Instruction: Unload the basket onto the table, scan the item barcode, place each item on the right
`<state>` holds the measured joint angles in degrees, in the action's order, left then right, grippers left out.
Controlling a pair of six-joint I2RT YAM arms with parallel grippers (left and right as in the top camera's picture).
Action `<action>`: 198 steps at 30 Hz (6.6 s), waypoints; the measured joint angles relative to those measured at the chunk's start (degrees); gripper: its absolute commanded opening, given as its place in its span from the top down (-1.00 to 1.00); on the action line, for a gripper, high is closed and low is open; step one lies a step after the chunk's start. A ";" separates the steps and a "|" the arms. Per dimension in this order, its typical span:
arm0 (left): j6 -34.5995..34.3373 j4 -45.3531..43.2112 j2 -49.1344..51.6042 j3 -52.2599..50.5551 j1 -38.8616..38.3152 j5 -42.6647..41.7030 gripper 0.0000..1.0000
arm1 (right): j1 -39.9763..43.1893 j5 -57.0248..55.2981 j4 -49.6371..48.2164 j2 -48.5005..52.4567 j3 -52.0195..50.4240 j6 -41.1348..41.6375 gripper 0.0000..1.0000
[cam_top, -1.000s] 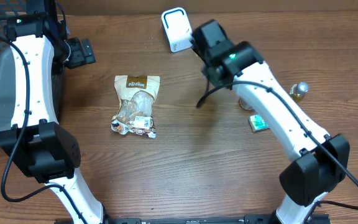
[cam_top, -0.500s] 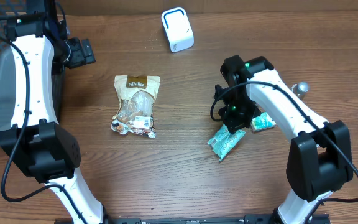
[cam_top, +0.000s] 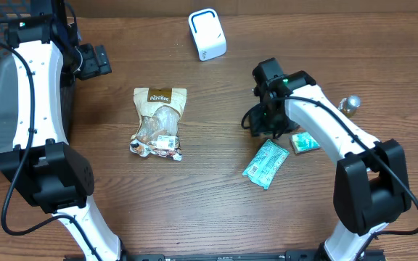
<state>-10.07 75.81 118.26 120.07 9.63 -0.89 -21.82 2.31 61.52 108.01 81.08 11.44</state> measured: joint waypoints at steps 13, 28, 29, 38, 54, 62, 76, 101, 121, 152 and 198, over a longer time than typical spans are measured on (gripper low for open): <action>0.00 0.00 0.00 -0.02 0.00 0.00 -0.99 | -7.76 8.17 -2.43 0.00 -0.02 5.35 0.40; 0.02 0.00 0.00 0.00 0.00 0.00 -0.99 | -8.26 6.88 -11.89 0.00 -10.67 9.38 0.53; 0.00 -0.02 0.00 0.00 0.00 0.00 -0.99 | -8.26 6.62 -12.04 0.00 -11.50 9.38 0.53; 0.00 0.00 0.00 -0.02 0.00 0.00 -0.99 | -8.26 -0.13 -6.86 0.00 -13.92 9.55 0.53; 0.00 -0.02 0.00 -0.02 0.00 0.00 -0.99 | -3.39 -11.08 6.71 0.00 -9.75 10.80 0.39; 0.02 -0.02 0.00 0.00 0.00 0.00 -0.99 | -4.83 2.14 3.67 0.00 7.43 7.37 0.28; 0.00 0.00 0.00 -0.02 0.00 0.00 -0.99 | -12.46 12.46 -14.23 0.00 8.26 6.47 -0.17; 0.00 0.00 0.00 0.00 0.00 0.00 -0.99 | -18.73 12.92 -30.67 0.17 8.26 6.51 -0.03; 0.00 0.00 0.00 0.00 0.00 0.00 -0.99 | -19.67 17.84 -46.84 13.38 8.26 6.32 0.93; 0.00 0.00 0.00 -0.02 0.00 0.00 -0.99 | -21.29 -0.87 -25.83 15.85 9.57 18.32 0.93; 0.02 0.00 0.00 -0.02 0.00 0.00 -0.99 | -8.59 2.40 -2.60 3.41 14.05 -1.81 -0.53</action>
<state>-10.04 75.81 118.26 120.05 9.63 -0.89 -30.41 4.71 58.92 111.42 95.13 9.63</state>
